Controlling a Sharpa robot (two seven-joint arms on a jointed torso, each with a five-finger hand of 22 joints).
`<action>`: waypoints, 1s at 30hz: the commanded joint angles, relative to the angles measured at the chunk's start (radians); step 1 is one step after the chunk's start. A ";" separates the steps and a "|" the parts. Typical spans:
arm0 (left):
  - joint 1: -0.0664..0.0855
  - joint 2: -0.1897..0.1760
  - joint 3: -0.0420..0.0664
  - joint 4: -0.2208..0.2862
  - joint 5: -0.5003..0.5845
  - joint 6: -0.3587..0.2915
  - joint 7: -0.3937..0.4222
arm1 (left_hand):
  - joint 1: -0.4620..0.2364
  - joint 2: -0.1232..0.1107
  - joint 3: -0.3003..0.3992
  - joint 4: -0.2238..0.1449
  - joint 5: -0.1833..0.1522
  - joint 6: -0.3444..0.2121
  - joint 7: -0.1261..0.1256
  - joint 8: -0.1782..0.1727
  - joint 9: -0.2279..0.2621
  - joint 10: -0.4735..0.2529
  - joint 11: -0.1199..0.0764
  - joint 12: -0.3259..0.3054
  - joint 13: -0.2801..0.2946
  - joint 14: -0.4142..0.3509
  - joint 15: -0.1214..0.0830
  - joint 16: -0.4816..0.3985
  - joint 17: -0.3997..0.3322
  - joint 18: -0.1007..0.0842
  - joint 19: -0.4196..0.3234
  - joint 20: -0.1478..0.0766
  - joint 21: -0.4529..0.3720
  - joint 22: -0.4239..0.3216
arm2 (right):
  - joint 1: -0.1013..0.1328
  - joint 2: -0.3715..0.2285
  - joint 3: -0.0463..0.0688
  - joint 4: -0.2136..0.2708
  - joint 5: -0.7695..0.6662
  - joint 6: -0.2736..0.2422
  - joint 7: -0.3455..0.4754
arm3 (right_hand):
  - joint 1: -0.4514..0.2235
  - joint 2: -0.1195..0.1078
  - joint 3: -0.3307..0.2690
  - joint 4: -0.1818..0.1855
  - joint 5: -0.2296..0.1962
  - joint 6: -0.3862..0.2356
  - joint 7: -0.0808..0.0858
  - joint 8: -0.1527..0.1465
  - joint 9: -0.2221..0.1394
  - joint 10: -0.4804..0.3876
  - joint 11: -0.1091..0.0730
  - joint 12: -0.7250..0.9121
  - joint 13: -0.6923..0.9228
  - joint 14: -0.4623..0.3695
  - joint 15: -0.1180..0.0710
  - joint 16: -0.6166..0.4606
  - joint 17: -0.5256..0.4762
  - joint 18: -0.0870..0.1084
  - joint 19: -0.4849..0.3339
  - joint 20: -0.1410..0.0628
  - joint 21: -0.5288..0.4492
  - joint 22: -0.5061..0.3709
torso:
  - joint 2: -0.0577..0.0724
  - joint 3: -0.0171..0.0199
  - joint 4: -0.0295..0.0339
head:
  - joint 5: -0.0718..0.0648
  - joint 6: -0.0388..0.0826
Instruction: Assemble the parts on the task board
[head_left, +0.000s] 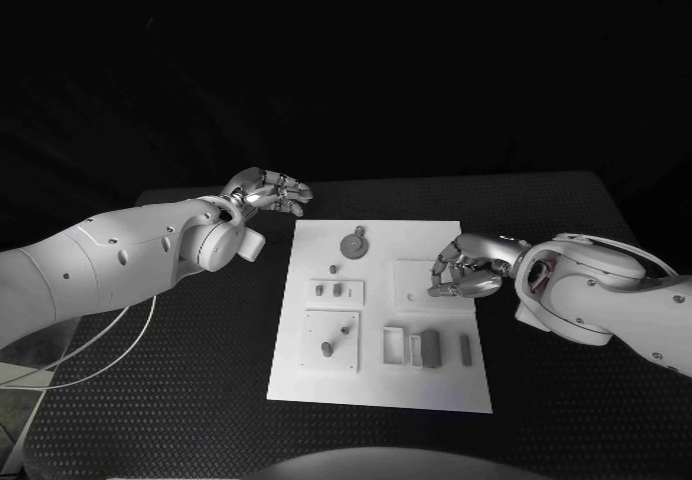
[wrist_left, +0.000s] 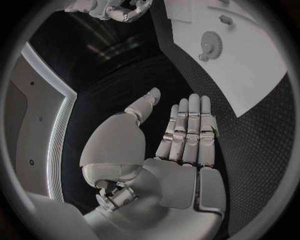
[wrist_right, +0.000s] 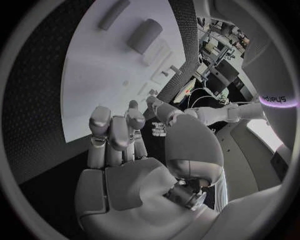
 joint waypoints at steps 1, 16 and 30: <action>0.000 0.000 0.000 0.000 -0.003 0.015 0.010 | -0.007 0.004 -0.003 0.003 0.003 -0.002 0.003 0.004 -0.001 0.003 0.005 0.000 -0.002 0.007 0.000 -0.004 0.002 0.001 0.003 0.005 0.003 -0.001 | -0.006 -0.014 -0.011 0.017 0.075 0.116 -0.123 | -0.056 0.013 -0.011 0.042 0.000 0.014 0.006 0.005 0.006 0.018 0.000 0.045 0.048 0.011 -0.003 0.016 0.015 0.053 0.005 0.000 0.002 0.008 | 0.000 0.0002 -0.0022 | -0.012 -0.003; 0.000 0.000 -0.001 0.001 -0.003 0.016 0.012 | -0.012 0.005 -0.005 0.006 0.003 -0.002 0.002 0.005 -0.002 0.003 0.005 0.000 -0.003 0.007 0.000 -0.008 0.005 0.001 0.003 0.005 0.003 -0.003 | -0.054 -0.022 -0.054 0.033 0.070 0.197 -0.252 | -0.142 0.006 -0.004 0.112 0.000 0.010 0.005 -0.010 0.015 0.023 -0.002 0.096 0.054 0.014 -0.005 0.040 0.029 0.053 0.004 -0.009 -0.002 0.009 | -0.001 -0.0027 -0.0038 | -0.045 0.004; 0.000 -0.006 -0.001 0.007 -0.003 0.014 0.011 | -0.012 0.004 -0.005 0.006 0.003 -0.002 0.002 0.005 -0.002 0.003 0.005 -0.001 -0.003 0.007 0.000 -0.008 0.005 0.001 0.002 0.005 0.003 -0.003 | -0.081 0.013 -0.056 0.022 0.068 0.191 -0.254 | -0.179 -0.065 0.034 0.181 0.000 0.019 0.006 -0.020 0.015 0.042 -0.001 0.137 0.061 0.016 -0.003 0.050 0.027 0.053 0.010 -0.012 -0.003 0.008 | 0.000 -0.0028 -0.0034 | -0.051 -0.004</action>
